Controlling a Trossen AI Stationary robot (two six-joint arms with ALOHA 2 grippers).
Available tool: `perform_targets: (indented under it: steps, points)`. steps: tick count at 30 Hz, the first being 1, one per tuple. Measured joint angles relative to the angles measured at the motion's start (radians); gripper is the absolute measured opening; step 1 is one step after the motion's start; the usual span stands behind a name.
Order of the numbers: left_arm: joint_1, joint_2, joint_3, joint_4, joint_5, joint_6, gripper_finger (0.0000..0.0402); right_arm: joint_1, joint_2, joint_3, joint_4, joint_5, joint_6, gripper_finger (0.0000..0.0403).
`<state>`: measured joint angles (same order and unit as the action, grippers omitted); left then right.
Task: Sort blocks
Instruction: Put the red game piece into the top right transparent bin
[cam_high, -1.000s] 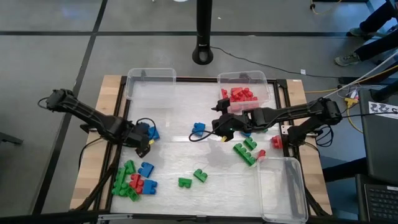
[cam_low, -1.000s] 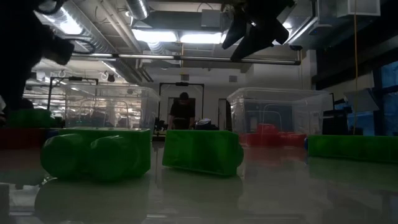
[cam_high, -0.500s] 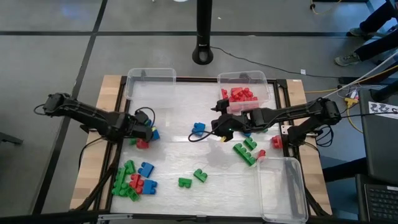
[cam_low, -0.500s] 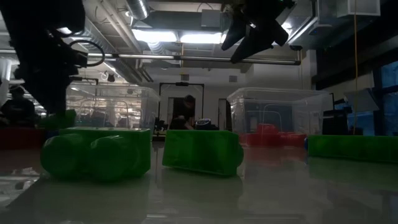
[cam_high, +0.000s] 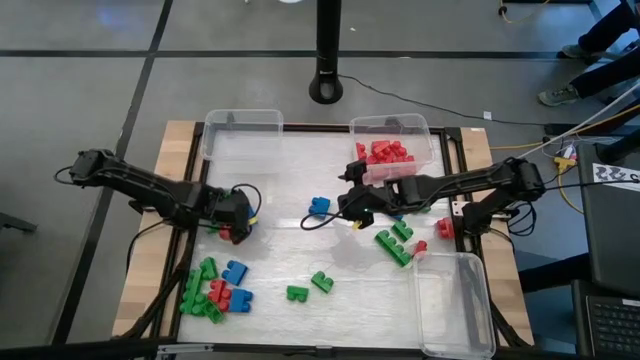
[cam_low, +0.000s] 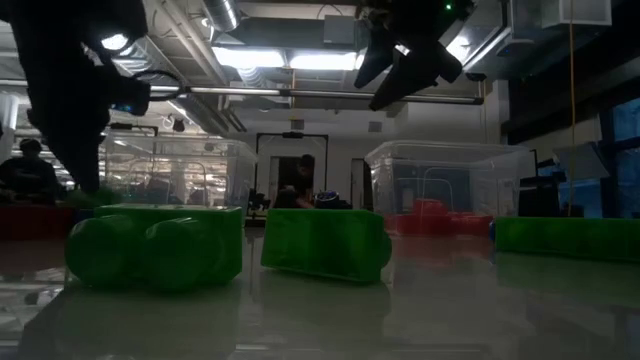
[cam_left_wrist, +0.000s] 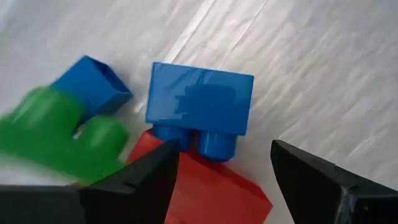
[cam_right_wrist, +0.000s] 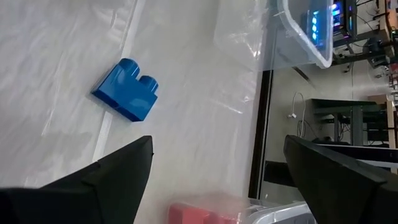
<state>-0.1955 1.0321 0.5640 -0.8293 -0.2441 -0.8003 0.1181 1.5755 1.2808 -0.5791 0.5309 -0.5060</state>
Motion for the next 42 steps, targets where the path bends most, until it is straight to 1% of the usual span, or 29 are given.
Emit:
perform_targets:
  steps: [4,9,12,15,16,18,21,25,29,32,37,40,42]
  points:
    - [0.016,0.000,-0.053,0.108,0.001,0.060,0.0244,0.000,0.001,0.000,-0.001,0.000,0.000,0.0363]
    - [0.070,-0.001,-0.115,0.297,-0.016,0.164,0.0244,0.000,0.001,0.000,0.002,0.000,-0.001,0.0363]
    - [0.111,0.000,-0.133,0.379,-0.048,0.204,0.0244,-0.001,0.001,0.000,0.002,0.001,-0.001,0.0363]
    - [0.147,0.000,-0.122,0.439,-0.072,0.239,0.0244,-0.001,0.001,0.000,0.002,0.000,-0.001,0.0363]
    - [0.155,0.000,-0.110,0.435,-0.072,0.249,0.0244,-0.001,0.001,0.000,0.002,0.000,-0.001,0.0363]
    - [0.162,-0.001,-0.067,0.376,-0.069,0.239,0.0244,-0.001,0.001,0.000,0.002,0.000,-0.001,0.0363]
    - [0.144,-0.003,0.026,0.198,-0.052,0.174,0.0244,0.000,0.001,0.000,0.002,0.001,-0.001,0.0363]
    - [0.083,-0.003,0.102,-0.036,-0.051,-0.020,0.0244,0.000,0.001,0.000,0.002,0.000,-0.001,0.0363]
    - [0.021,0.001,0.089,-0.171,-0.046,-0.238,0.0244,0.000,0.000,0.000,0.002,0.000,-0.001,0.0363]
    - [-0.011,0.011,0.056,-0.176,-0.047,-0.335,0.0244,0.000,0.000,0.000,0.002,0.000,-0.007,0.0363]
    - [-0.028,0.046,0.000,-0.093,-0.026,-0.389,0.0244,0.000,0.000,0.000,0.001,0.001,-0.022,0.0363]
    - [-0.028,0.071,-0.005,-0.055,-0.025,-0.346,0.0244,0.000,0.000,0.000,0.002,0.000,-0.023,0.0363]
    - [-0.028,0.082,-0.005,0.014,-0.028,-0.263,0.0244,0.000,0.000,0.000,0.002,0.000,-0.024,0.0363]
